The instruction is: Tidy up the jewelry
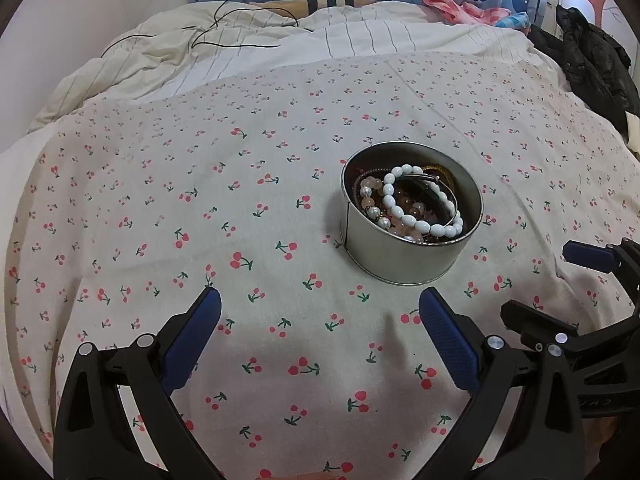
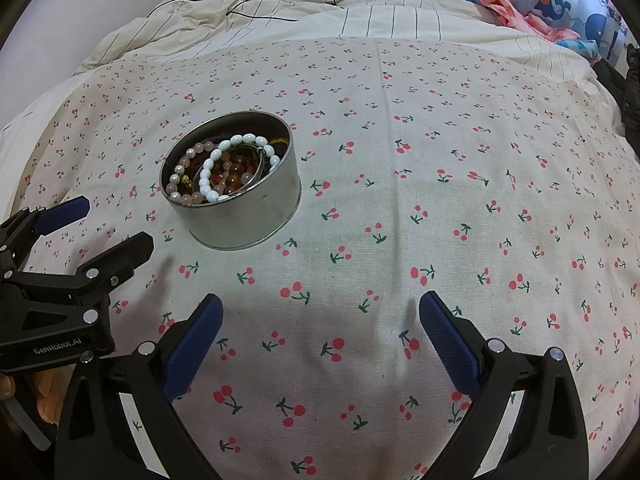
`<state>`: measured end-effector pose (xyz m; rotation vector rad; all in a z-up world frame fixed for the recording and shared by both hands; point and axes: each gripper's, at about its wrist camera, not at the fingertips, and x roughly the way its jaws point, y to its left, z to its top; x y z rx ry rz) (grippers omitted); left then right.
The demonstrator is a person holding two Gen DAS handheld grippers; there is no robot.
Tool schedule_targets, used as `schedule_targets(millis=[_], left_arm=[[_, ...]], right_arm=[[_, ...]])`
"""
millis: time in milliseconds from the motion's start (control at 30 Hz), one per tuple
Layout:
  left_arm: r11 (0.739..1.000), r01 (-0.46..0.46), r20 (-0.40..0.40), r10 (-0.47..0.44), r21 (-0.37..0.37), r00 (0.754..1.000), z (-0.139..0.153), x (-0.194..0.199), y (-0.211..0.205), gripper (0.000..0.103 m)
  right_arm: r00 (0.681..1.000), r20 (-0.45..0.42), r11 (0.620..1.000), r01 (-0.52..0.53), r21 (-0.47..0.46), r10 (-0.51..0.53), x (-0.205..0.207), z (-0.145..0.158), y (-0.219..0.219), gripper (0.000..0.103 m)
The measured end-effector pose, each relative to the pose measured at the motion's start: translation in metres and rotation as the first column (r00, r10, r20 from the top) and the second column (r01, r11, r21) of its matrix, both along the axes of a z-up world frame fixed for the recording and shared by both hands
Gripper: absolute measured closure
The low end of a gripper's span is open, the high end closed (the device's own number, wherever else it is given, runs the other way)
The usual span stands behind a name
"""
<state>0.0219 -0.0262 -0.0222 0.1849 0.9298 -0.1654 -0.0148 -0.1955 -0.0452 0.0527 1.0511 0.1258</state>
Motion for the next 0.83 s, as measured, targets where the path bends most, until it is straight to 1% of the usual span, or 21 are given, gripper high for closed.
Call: schedule_targets(millis=[67,133,167,200,233,333,367,467,633,833], left_arm=[[1.0,0.002,-0.018,-0.002,-0.019,1.0,-0.002,0.002,0.001,0.008],[0.998,-0.003,-0.03,0.001,-0.064,1.0,-0.003,0.004,0.005,0.008],[0.996,-0.007,-0.024,0.005,-0.093,1.0,-0.002,0.003,0.008,0.008],[0.99,-0.007,0.001,0.007,-0.14,1.0,0.001,0.001,0.014,0.008],[0.988,0.0,0.014,0.003,-0.157,1.0,0.003,-0.001,0.014,0.008],[0.994,0.016,0.045,-0.011,-0.109,0.999,0.007,-0.004,0.01,0.008],[0.995,0.021,0.042,-0.017,-0.101,0.999,0.006,-0.004,0.009,0.008],[0.994,0.036,-0.011,-0.037,-0.105,0.999,0.0,-0.001,0.007,0.008],[0.999,0.026,0.02,-0.025,-0.045,0.999,0.002,-0.002,0.003,0.008],[0.999,0.024,0.007,-0.024,-0.049,1.0,0.002,-0.001,0.004,0.008]], right_arm=[[1.0,0.0,1.0,0.001,0.001,-0.001,0.0,0.0,0.0,0.009],[1.0,0.002,1.0,0.006,0.007,-0.006,0.0,0.0,-0.002,0.008],[1.0,0.003,1.0,0.01,0.007,-0.01,-0.001,0.0,-0.003,0.008],[1.0,0.003,1.0,0.012,0.004,-0.012,0.0,0.0,-0.003,0.008],[1.0,0.006,1.0,0.014,0.0,-0.014,0.0,0.0,-0.004,0.008],[0.999,0.014,0.999,0.033,0.006,-0.033,0.001,0.002,-0.008,0.008],[0.999,0.015,0.999,0.036,0.008,-0.036,0.002,0.003,-0.009,0.008],[0.999,0.011,0.999,0.041,0.007,-0.041,0.003,0.002,-0.011,0.008],[0.999,0.005,0.999,0.032,0.003,-0.032,0.003,0.001,-0.009,0.008],[0.999,0.001,0.999,0.032,0.005,-0.032,0.004,0.001,-0.01,0.008]])
